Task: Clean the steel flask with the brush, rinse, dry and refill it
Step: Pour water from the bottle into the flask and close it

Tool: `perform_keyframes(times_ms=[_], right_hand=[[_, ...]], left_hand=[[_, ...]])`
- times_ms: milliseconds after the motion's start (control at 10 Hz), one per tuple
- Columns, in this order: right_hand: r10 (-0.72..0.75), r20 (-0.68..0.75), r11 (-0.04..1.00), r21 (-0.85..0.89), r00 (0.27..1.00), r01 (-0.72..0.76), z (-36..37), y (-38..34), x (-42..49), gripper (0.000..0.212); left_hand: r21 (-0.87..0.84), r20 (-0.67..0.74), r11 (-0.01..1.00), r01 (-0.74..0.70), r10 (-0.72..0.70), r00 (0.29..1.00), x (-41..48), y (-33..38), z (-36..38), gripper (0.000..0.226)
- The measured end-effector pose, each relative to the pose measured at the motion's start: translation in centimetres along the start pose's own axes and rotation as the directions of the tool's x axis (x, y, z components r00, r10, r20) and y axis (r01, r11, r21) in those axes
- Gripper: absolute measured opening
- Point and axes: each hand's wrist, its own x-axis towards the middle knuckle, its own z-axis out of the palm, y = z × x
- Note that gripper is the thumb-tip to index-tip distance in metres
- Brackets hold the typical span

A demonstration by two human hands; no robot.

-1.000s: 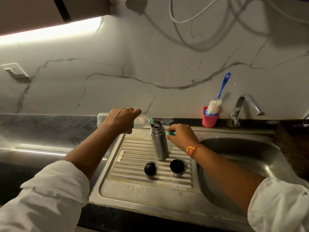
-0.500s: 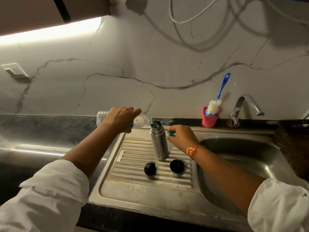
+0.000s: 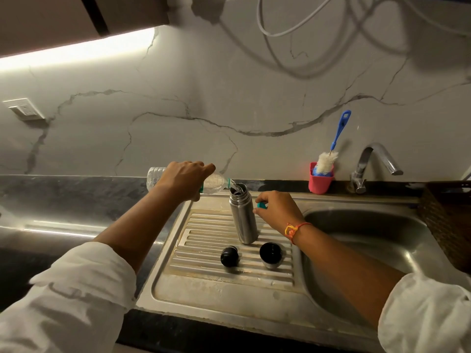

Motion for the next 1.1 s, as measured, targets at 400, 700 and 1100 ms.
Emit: perform_keyframes(times_ms=[400,700,1100], right_hand=[[-0.005,-0.006,1.000,-0.010,1.000,0.005,-0.1,0.0,-0.3,0.035],[-0.003,-0.003,1.000,-0.019,1.000,0.003,-0.3,-0.1,-0.4,0.036],[-0.021,0.006,1.000,-0.005,1.000,0.021,-0.9,-0.1,-0.8,0.036]], left_hand=[[0.012,-0.021,1.000,-0.029,0.029,0.999,-0.1,-0.1,-0.7,0.081],[0.090,-0.134,0.993,-0.076,0.088,0.987,0.3,-0.2,-0.5,0.061],[0.182,-0.206,0.979,-0.088,0.125,0.970,0.9,-0.2,-1.3,0.056]])
